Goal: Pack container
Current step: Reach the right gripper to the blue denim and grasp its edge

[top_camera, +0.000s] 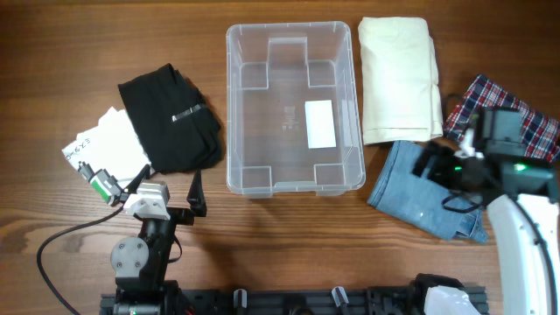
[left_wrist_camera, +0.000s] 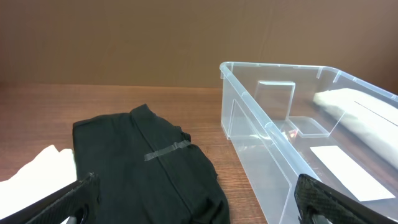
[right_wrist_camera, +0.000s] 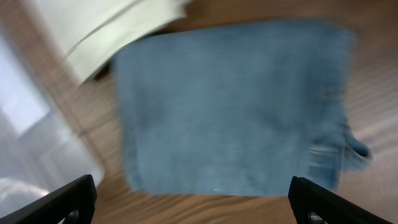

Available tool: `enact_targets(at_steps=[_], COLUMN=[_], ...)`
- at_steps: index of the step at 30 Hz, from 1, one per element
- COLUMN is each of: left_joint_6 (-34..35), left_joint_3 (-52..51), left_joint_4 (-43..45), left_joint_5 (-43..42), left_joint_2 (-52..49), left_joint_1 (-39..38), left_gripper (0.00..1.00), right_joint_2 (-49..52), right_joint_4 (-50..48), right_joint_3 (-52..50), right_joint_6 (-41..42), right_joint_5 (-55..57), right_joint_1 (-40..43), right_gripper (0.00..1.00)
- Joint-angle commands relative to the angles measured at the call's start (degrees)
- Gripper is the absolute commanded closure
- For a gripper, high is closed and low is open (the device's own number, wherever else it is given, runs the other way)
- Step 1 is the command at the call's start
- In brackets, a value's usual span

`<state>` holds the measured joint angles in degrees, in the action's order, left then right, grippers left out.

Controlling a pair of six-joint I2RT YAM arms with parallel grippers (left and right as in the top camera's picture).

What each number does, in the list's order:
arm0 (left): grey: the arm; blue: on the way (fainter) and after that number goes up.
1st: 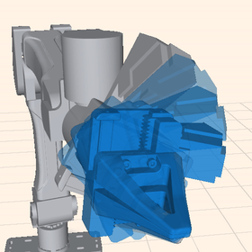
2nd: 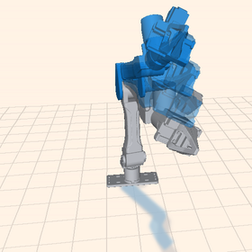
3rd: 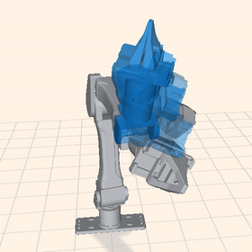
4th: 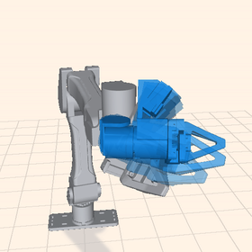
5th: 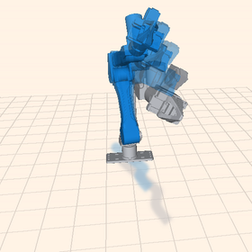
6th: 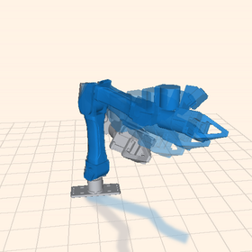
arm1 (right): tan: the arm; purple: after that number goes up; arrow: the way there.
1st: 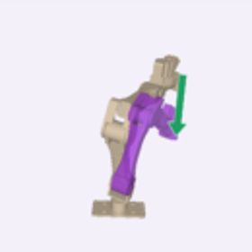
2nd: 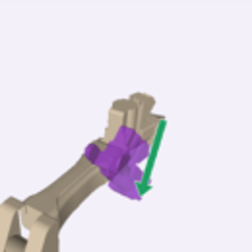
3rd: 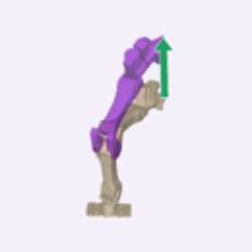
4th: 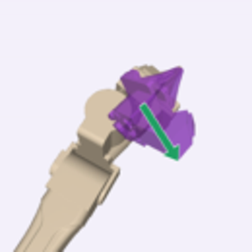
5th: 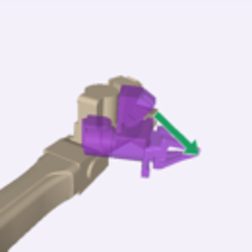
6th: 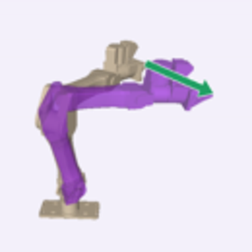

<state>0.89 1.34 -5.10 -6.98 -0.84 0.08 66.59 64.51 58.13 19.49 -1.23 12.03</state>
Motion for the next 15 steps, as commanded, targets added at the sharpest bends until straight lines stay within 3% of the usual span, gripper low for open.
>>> enact_targets(at_steps=[1,10,15], left_joint_6=[-0.48,-0.48,-0.48], left_joint_3=[-0.33,-0.33,-0.33], left_joint_4=[0.0,0.0,0.0], left_joint_5=[-0.68,-0.68,-0.68], left_joint_2=[0.31,0.31,0.31], left_joint_1=[0.35,0.37,0.35], left_gripper=[0.0,0.0,0.0], right_joint_2=[0.33,0.33,0.35], right_joint_4=[1.2,-0.94,-5.18], right_joint_3=[1.09,-3.54,-8.48], right_joint_6=[1.51,0.2,3.61], right_joint_5=[-0.2,-1.14,-6.21], right_joint_1=[9.94,30.23,34.84], right_gripper=[0.0,0.0,0.0])
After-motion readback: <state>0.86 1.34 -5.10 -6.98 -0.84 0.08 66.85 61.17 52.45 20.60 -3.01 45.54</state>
